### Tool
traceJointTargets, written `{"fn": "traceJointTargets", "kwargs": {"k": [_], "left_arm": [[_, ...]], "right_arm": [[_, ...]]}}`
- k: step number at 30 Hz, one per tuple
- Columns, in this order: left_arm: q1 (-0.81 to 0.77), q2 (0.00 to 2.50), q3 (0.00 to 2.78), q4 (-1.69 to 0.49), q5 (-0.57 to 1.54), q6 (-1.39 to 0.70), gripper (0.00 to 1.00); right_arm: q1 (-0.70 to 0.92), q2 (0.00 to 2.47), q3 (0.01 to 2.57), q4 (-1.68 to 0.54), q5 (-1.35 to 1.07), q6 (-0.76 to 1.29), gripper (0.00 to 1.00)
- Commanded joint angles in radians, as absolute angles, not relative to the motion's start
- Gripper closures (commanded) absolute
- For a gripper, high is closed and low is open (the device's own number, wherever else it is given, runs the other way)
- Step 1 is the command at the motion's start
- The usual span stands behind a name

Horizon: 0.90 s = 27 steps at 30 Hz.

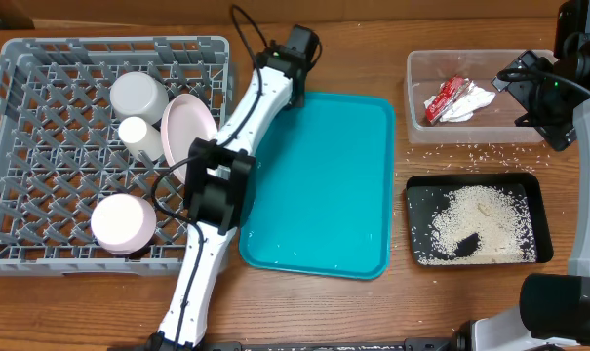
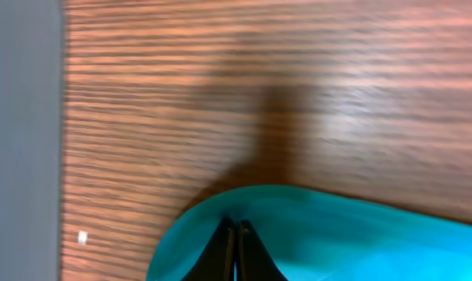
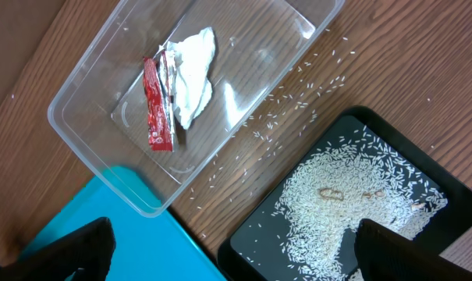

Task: Sort waste into correct bins and load items into the dishwasher

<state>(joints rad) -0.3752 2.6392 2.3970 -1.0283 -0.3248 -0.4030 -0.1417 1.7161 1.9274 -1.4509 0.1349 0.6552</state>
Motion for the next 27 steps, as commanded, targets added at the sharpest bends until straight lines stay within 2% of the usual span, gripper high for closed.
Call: {"fn": "traceJointTargets", "kwargs": {"k": [1,5,17,22,24,25,27], "left_arm": [[-0.33,2.663,2.402,-1.032,-0.34,-0.481,0.96],[-0.309,2.663,2.402,-1.046,-0.339,-0.54,0.96],[-0.314,2.589,2.407,-1.047,-0.339,-0.517,0.95],[-0.319,2.46,2.407,-1.074,-0.339,-0.516,0.84],[-0.319,2.398,2.407,-1.103,-0.337,-0.517,0.77],[-0.319,2.36,2.407,-1.12,-0.325,-0.516,0.72],[-0.32,2.286,2.407,-1.155,-0.286,-0.516,0.53]], "right_arm": [[-0.138,1.716,1.929,-1.445,0.145,0.661,0.0],[-0.138,1.716,1.929,-1.445,0.145,0.661,0.0],[-0.138,1.716,1.929,-1.445,0.145,0.661,0.0],[-0.138,1.716,1.929,-1.445,0.145,0.661,0.0],[-0.138,1.716,1.929,-1.445,0.145,0.661,0.0],[-0.138,1.716,1.929,-1.445,0.145,0.661,0.0],[-0.138,1.716,1.929,-1.445,0.145,0.661,0.0]]}}
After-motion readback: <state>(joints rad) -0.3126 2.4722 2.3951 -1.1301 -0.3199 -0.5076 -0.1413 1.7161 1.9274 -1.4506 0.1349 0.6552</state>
